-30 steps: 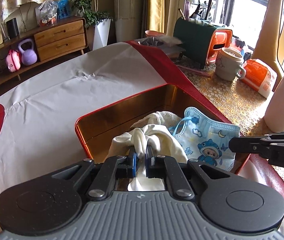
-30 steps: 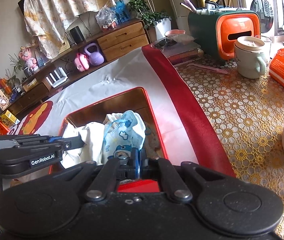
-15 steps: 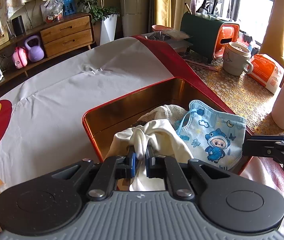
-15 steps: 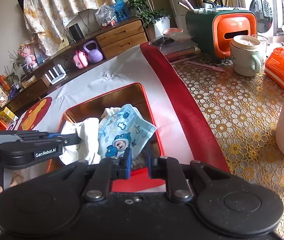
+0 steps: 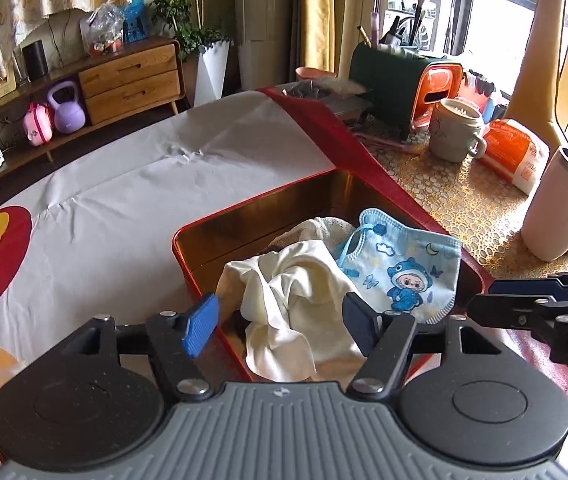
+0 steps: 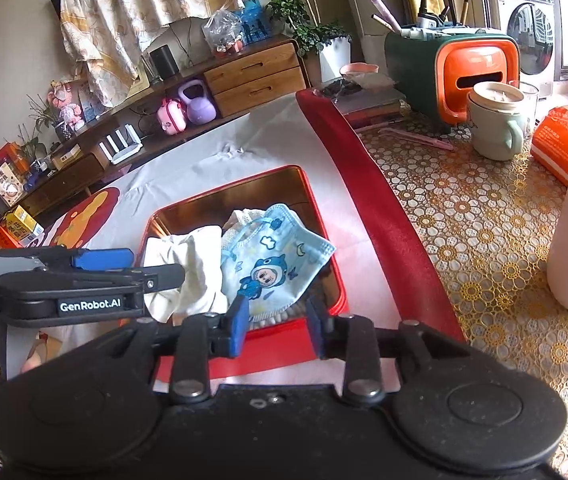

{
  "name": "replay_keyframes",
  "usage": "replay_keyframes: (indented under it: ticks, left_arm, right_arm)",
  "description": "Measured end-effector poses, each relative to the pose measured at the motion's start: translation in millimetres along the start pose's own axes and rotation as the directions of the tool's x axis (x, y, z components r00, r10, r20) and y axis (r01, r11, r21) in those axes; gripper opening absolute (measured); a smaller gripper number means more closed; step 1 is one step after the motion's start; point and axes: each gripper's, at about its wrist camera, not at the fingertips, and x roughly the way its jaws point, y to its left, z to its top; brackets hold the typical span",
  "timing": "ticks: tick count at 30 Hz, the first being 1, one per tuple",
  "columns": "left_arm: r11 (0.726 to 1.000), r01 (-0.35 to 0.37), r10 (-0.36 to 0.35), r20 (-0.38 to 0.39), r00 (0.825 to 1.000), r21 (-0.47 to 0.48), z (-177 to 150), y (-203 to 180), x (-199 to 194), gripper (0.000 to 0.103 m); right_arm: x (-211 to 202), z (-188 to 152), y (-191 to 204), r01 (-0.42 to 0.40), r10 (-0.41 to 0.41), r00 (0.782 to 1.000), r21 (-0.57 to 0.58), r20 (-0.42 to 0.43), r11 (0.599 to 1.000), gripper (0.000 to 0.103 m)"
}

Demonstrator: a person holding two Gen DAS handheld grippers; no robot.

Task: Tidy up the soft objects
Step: 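Open the left tool over the tin while the right tool releases the mask inside, then move both tools back over the gloves, sachet and mesh bag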

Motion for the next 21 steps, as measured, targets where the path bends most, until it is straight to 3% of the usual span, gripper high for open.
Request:
replay_keyframes:
  ticks: [9, 21]
  left_arm:
    - [0.999, 0.023, -0.022, 0.033, 0.999, -0.028, -6.0, 3.9, -36.8, 0.068]
    - [0.996, 0.048, -0.042, 0.076, 0.996, -0.081, -31.3, 22.0, -98.1, 0.07]
  right_arm:
    - [-24.6, -2.8, 22.5, -0.004, 0.005, 1.0, -0.046, 0.027, 0.999, 0.041]
    - [-57.0, -16.0, 74.1, -0.022, 0.03, 0.998, -0.137, 0.061, 0.99, 0.062]
